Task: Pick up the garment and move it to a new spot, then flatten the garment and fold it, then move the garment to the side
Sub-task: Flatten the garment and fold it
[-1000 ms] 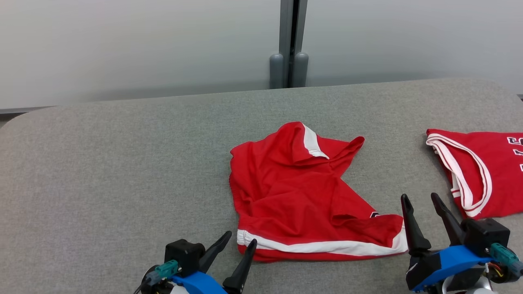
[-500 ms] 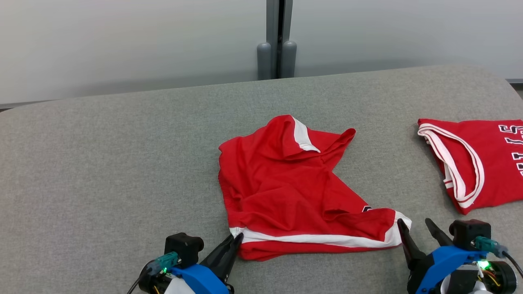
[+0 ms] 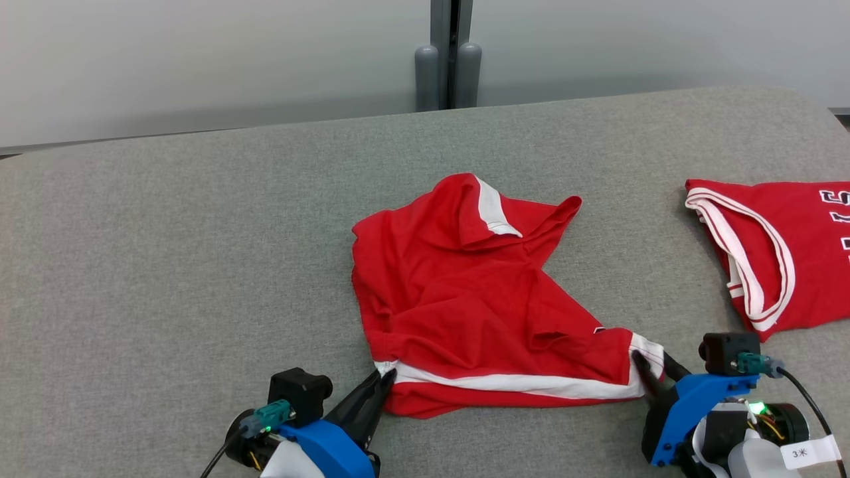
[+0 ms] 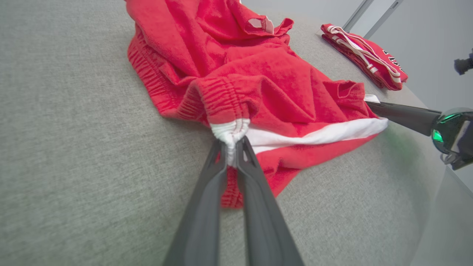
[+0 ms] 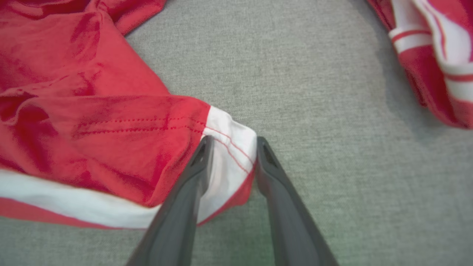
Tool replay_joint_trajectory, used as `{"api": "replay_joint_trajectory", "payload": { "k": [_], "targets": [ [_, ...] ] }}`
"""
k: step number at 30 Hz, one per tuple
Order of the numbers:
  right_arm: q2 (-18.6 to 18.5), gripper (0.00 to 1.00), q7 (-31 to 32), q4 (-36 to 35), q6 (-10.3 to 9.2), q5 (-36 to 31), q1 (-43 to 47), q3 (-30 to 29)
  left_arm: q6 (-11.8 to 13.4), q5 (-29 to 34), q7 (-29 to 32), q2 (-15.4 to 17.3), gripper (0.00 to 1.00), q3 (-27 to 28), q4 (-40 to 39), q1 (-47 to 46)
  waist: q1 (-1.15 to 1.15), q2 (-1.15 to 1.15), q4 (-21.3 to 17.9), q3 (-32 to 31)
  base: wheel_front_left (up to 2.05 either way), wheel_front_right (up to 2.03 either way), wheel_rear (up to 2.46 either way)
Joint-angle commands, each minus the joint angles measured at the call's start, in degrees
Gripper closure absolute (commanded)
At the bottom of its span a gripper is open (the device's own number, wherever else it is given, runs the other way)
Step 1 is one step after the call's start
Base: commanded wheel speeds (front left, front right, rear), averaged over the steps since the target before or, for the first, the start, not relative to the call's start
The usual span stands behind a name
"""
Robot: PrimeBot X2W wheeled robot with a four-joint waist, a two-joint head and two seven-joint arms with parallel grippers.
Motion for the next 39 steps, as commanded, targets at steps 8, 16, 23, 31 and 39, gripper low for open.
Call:
{"api": "replay_joint_trajectory", "payload": {
  "k": [8, 16, 23, 31, 39],
  "targets": [
    [-0.9, 1.0, -6.2, -4.3, 0.01, 1.6, -1.6, 0.3, 0.3, -0.2, -5.5, 0.1, 1.0, 2.0, -2.6, -1.7, 0.0, 0.0, -0.1, -1.3, 0.0, 0.0, 0.0],
    [-0.1, 1.0, -4.1, -23.6, 0.01, 9.3, 0.8, -0.2, 0.9, -4.9, -7.6, 0.0, 1.0, 7.0, -14.9, -3.3, 0.0, 0.0, -0.3, -3.6, 0.0, 0.0, 0.0],
    [0.3, 1.0, 1.6, -39.7, 0.01, 11.8, -2.0, -1.2, 2.9, -10.3, -0.3, 3.2, 1.0, 12.0, -27.0, -7.9, 0.0, 0.0, -0.7, -1.9, 0.0, 0.0, 0.0],
    [-2.1, 1.0, 2.5, -35.3, 0.01, 18.0, -23.3, 1.8, 6.1, -10.8, 8.0, 7.9, 1.0, 18.8, -25.7, -25.3, 0.0, 0.0, -1.9, 10.2, 0.0, 0.0, 0.0],
    [-7.0, 1.0, -14.2, -16.9, 0.0, 16.6, -49.4, 6.1, 6.6, -6.7, 3.4, 6.7, 1.0, 22.3, -12.8, -46.9, 0.0, 0.0, -2.6, 18.4, 0.0, 0.0, 0.0]
  ]
}}
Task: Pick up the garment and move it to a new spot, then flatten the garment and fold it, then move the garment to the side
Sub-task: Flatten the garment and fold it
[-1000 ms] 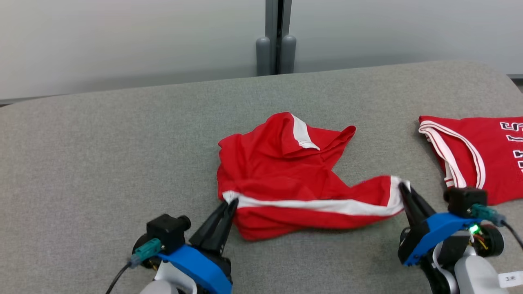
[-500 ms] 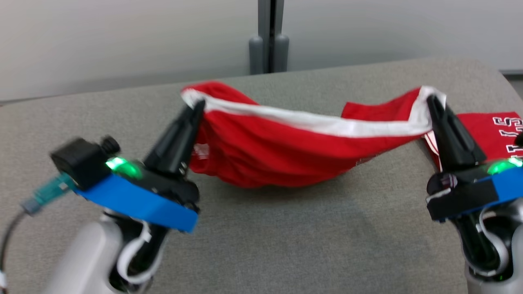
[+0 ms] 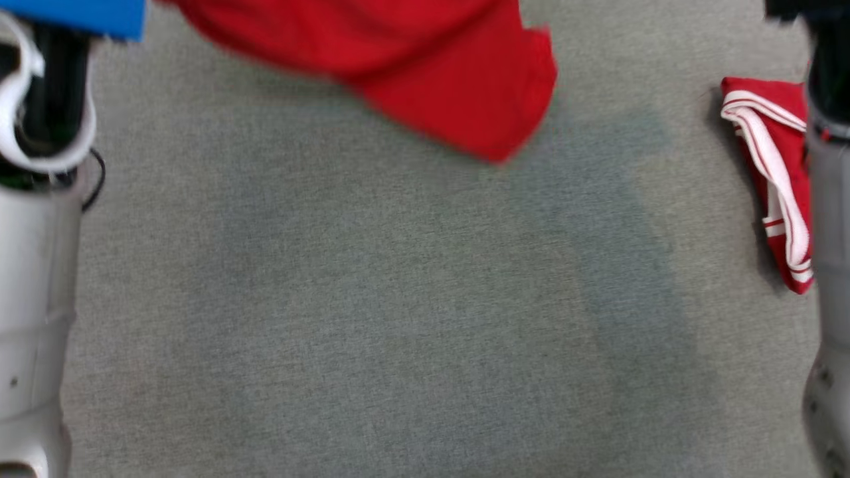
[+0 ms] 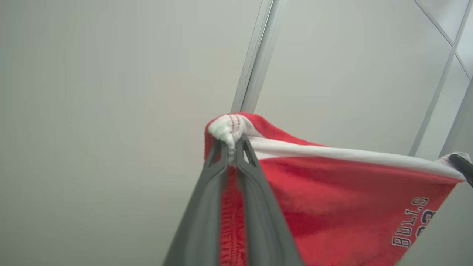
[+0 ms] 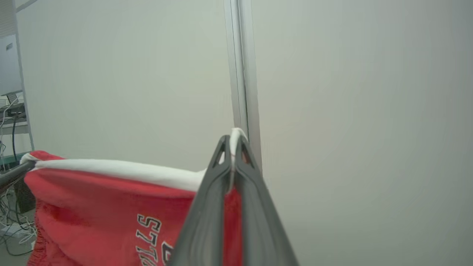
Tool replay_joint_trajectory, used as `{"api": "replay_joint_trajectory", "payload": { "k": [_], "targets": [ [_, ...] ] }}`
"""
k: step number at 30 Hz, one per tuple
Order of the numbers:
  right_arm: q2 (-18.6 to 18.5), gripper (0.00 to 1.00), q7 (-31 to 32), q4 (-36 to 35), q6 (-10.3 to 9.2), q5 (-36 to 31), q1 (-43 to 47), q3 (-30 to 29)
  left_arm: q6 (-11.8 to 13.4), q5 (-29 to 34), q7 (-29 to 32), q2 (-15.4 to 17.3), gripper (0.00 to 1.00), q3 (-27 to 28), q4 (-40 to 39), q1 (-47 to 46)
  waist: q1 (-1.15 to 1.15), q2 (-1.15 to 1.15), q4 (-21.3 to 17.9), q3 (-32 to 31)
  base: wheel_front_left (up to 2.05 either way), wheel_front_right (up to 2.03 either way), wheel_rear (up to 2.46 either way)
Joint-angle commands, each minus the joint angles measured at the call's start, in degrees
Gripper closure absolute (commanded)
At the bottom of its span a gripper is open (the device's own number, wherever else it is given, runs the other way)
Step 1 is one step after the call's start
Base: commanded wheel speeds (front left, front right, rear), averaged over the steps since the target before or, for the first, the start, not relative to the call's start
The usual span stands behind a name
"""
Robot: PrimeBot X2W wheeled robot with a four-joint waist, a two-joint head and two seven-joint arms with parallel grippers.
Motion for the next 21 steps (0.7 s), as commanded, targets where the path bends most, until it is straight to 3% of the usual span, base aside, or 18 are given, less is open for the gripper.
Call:
{"api": "replay_joint_trajectory", "payload": {
  "k": [1, 5, 9, 15, 21],
  "targets": [
    [-1.8, 1.0, -3.3, 2.2, -0.01, -1.8, -3.4, 0.7, 0.1, 1.3, -2.1, 0.0, 1.0, 0.6, 1.8, -3.4, -0.02, 0.0, 1.1, 1.3, 0.0, 0.0, 0.0],
    [-3.3, 1.0, -10.0, 7.0, -0.04, -3.2, -10.1, 2.2, -0.5, 3.8, -8.3, -1.4, 1.0, 1.1, 6.4, -9.7, -0.02, 0.0, 0.8, 1.6, 0.0, 0.0, 0.0],
    [-3.6, 1.0, -11.7, 10.9, -0.05, -1.8, -8.8, 4.0, -2.4, 5.1, -13.0, -1.6, 1.0, 0.4, 10.1, -9.7, -0.02, 0.0, 0.1, 0.6, 0.0, 0.0, 0.0],
    [-4.6, 1.0, -9.3, 16.6, -0.04, 3.0, 2.6, 8.2, -5.0, 6.2, -17.3, -1.4, 1.0, -3.4, 13.1, 0.6, -0.02, 0.0, -0.4, -1.0, 0.0, 0.0, 0.0],
    [-6.1, 1.0, -3.5, 18.2, -0.04, 9.5, 17.8, 12.5, -6.1, 3.3, -18.9, -3.0, 1.0, -5.7, 14.6, 17.6, -0.02, 0.0, 0.0, -4.5, 0.0, 0.0, 0.0]
  ]
}}
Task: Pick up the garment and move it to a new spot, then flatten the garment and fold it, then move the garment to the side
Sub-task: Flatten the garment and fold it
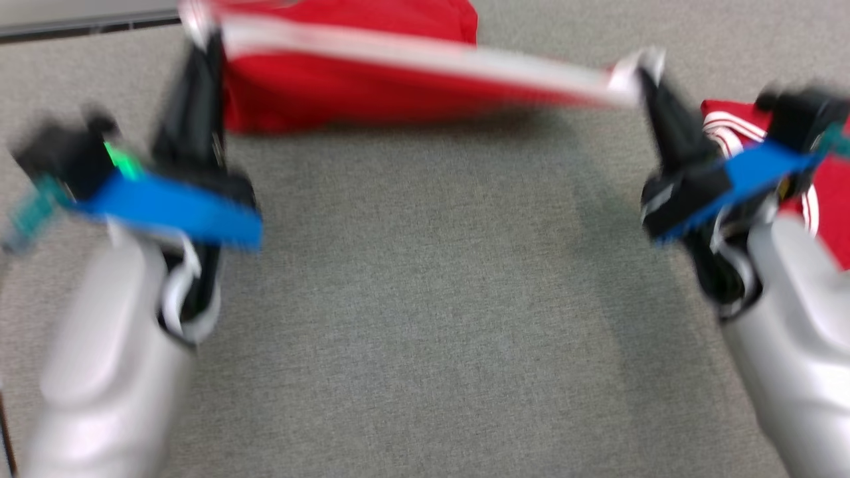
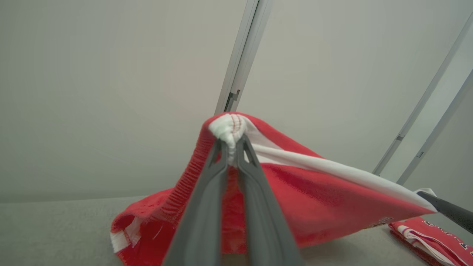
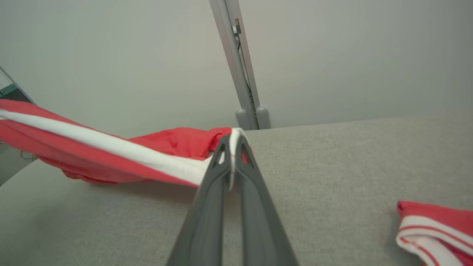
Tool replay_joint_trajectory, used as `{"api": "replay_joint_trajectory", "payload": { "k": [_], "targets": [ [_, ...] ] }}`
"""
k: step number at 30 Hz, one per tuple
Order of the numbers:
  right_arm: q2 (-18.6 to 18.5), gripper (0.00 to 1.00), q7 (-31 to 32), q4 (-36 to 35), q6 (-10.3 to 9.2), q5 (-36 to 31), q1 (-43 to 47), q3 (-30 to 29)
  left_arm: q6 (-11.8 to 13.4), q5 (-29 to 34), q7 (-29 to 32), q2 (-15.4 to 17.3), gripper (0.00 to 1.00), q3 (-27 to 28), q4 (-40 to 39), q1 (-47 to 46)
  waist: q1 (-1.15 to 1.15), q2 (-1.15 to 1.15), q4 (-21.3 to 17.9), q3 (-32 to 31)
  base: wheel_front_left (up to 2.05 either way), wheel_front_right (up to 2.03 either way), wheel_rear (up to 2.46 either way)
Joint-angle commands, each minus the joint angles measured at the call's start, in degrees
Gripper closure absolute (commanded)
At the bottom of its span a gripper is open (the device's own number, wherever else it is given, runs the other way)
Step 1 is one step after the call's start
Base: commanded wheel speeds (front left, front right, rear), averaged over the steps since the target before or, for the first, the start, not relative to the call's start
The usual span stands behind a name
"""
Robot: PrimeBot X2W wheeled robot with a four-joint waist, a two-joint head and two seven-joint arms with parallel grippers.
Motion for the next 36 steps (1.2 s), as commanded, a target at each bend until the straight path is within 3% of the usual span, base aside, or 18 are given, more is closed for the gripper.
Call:
{"api": "replay_joint_trajectory", "payload": {
  "k": [1, 7, 10, 13, 18, 25, 31, 36],
  "targets": [
    [-1.4, 1.0, 1.7, -1.3, -0.1, 2.7, 3.6, 0.2, -0.3, -1.0, -0.6, 0.2, 1.0, 0.5, -0.5, 4.7, 0.01, 0.0, -0.3, -1.5, 0.0, 0.0, 0.0],
    [-4.7, 1.0, 7.4, -6.4, -0.11, 6.3, 14.1, -1.0, -0.6, -3.7, -0.9, 0.0, 1.0, 0.0, -3.9, 19.5, 0.01, 0.0, 0.3, -5.6, 0.0, 0.0, 0.0],
    [-6.2, 1.0, 11.5, -10.3, -0.12, 6.1, 20.8, -4.7, -0.5, -6.2, 0.3, 0.4, 1.0, -0.7, -6.6, 27.4, 0.01, 0.0, 1.7, -8.7, 0.0, 0.0, 0.0],
    [-5.9, 1.0, 16.5, -15.7, -0.19, 4.9, 28.6, -9.8, 1.2, -8.6, 3.6, 1.9, 1.0, -0.5, -11.0, 33.7, 0.01, 0.0, 3.0, -11.5, 0.0, 0.0, 0.0],
    [-2.7, 1.0, 28.9, -28.3, -0.28, -0.8, 42.1, -19.6, 4.0, -12.9, 13.1, 6.1, 1.0, -1.9, -21.5, 43.3, 0.01, 0.0, 4.7, -14.9, 0.0, 0.0, 0.0],
    [6.1, 1.0, 46.2, -48.4, -0.39, -11.2, 56.7, -32.3, 10.4, -16.3, 22.1, 11.5, 1.0, -1.6, -38.1, 52.8, 0.01, 0.0, 6.4, -16.1, 0.0, 0.0, 0.0],
    [9.7, 1.0, 49.7, -56.4, -0.34, -14.7, 56.0, -33.5, 11.9, -16.5, 22.5, 10.6, 1.0, -2.2, -42.6, 53.9, 0.01, 0.0, 7.4, -15.3, 0.0, 0.0, 0.0],
    [6.6, 1.0, 47.5, -52.5, -0.12, -15.2, 46.8, -29.1, 12.5, -15.6, 21.3, 7.6, 1.0, -2.2, -38.7, 48.7, 0.01, 0.0, 7.9, -13.6, 0.0, 0.0, 0.0]
  ]
}}
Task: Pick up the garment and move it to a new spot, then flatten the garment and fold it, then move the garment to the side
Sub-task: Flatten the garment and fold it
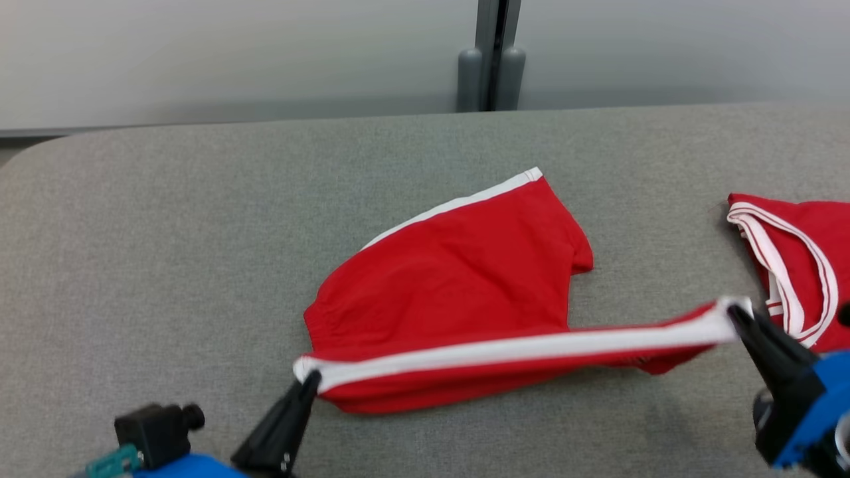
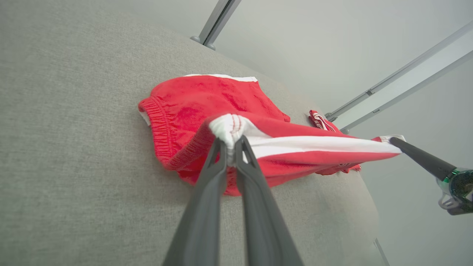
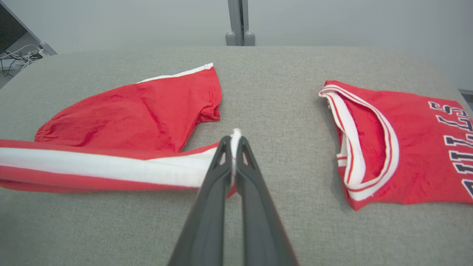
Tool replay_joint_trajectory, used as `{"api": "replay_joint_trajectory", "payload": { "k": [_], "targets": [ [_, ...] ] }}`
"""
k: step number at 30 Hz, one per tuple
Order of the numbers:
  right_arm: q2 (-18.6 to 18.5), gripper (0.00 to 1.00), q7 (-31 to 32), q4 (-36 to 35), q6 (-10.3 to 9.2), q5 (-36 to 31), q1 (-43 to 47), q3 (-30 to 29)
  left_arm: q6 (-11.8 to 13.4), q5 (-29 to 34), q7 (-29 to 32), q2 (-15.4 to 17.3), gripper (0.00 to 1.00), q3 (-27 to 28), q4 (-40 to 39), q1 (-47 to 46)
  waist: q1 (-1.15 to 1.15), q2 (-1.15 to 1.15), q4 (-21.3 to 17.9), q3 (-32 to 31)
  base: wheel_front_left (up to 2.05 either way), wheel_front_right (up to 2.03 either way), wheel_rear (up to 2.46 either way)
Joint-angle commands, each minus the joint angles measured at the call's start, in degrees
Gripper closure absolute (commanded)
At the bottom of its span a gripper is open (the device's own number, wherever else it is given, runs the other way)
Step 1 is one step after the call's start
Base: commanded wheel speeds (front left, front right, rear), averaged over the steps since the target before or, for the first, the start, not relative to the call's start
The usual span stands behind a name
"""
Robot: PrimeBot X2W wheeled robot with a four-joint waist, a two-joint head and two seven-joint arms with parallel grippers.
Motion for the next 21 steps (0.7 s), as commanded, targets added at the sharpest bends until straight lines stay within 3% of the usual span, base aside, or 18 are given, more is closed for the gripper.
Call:
{"api": "replay_joint_trajectory", "payload": {
  "k": [1, 13, 18, 21],
  "targets": [
    [-1.5, 1.0, -0.8, 1.6, -0.13, 0.0, -3.0, 0.4, 0.5, 0.7, -0.4, 0.0, 1.0, 0.7, 1.6, -2.4, 0.0, 0.0, 0.5, 0.9, 0.0, 0.0, 0.0],
    [-9.8, 1.0, -4.1, 26.4, -0.11, 1.5, -34.3, 11.1, 0.2, 5.2, -1.2, -8.9, 1.0, -2.1, 22.7, -25.0, 0.0, 0.0, 6.0, 9.6, 0.0, 0.0, 0.0],
    [-12.0, 1.0, -5.1, 35.4, -0.11, 1.5, -43.2, 14.1, 0.5, 6.2, -3.0, -12.1, 1.0, -2.6, 28.8, -29.7, 0.0, 0.0, 8.7, 12.6, 0.0, 0.0, 0.0],
    [-12.7, 1.0, -6.4, 40.2, -0.11, 1.6, -46.8, 15.5, -0.8, 6.5, -4.4, -13.6, 1.0, -3.4, 31.2, -31.4, 0.0, 0.0, 10.3, 13.7, 0.0, 0.0, 0.0]
  ]
}}
